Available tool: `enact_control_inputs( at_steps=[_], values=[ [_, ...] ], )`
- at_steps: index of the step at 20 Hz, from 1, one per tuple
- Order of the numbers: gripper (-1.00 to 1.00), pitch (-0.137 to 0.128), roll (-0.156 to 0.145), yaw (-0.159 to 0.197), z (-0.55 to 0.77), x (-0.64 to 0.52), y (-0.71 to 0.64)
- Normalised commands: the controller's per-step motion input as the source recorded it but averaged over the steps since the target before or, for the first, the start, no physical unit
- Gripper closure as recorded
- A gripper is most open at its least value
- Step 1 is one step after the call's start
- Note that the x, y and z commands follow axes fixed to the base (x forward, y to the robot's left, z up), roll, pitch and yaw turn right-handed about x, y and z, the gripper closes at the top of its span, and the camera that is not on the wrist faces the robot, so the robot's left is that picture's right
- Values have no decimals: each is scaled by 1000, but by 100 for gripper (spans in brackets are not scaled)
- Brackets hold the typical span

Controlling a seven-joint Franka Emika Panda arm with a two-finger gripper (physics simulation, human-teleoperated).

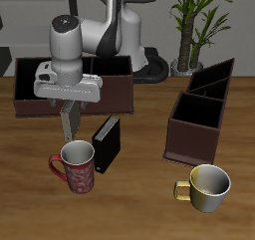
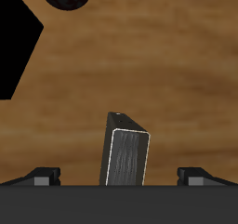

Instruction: Place the yellow book into the left desk caddy's right compartment and place the black book into the left desk caddy's back compartment

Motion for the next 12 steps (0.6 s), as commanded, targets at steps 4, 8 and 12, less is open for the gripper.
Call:
enact_control_inputs(
  at_steps=[4, 8, 12],
  values=[
    [-100, 33, 7, -35, -351, 37, 48],
    [100, 53, 7, -37, -311, 23, 39],
    [100, 14, 11, -26, -53, 33, 39]
  ],
)
